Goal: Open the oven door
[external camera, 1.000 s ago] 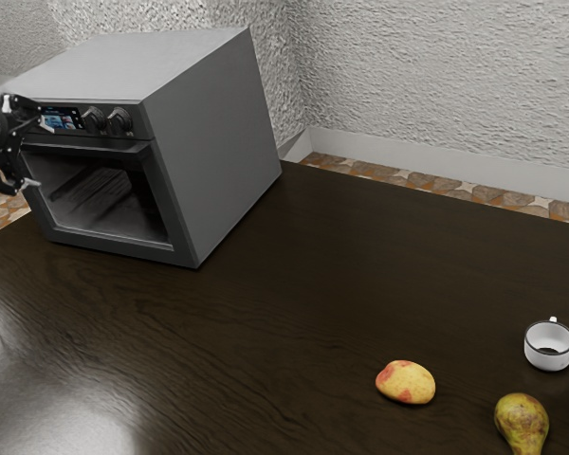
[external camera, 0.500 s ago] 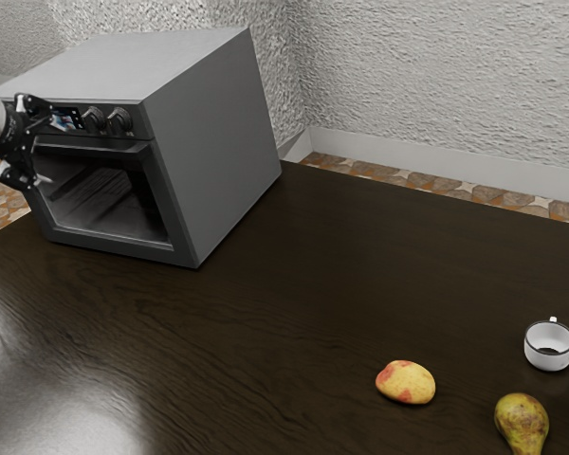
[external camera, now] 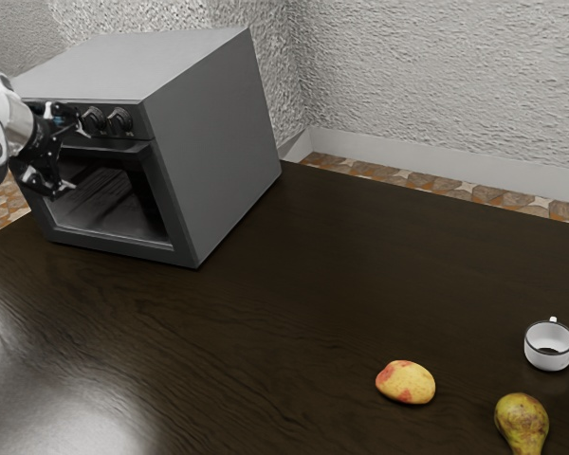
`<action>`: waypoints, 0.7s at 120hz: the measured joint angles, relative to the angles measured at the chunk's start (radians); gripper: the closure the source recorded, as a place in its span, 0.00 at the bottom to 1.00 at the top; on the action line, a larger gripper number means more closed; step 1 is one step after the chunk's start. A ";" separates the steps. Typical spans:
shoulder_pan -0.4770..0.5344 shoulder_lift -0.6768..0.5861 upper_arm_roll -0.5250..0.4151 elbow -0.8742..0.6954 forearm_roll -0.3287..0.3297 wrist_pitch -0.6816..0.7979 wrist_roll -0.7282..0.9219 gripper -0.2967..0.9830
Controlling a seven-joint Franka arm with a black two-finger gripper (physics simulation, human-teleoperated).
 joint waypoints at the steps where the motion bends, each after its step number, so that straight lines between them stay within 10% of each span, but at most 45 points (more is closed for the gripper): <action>1: -0.002 -0.001 0.000 -0.003 0.000 0.000 0.000 0.23; 84: 0.163 -0.451 -0.001 -0.591 -0.047 0.074 -0.003 0.23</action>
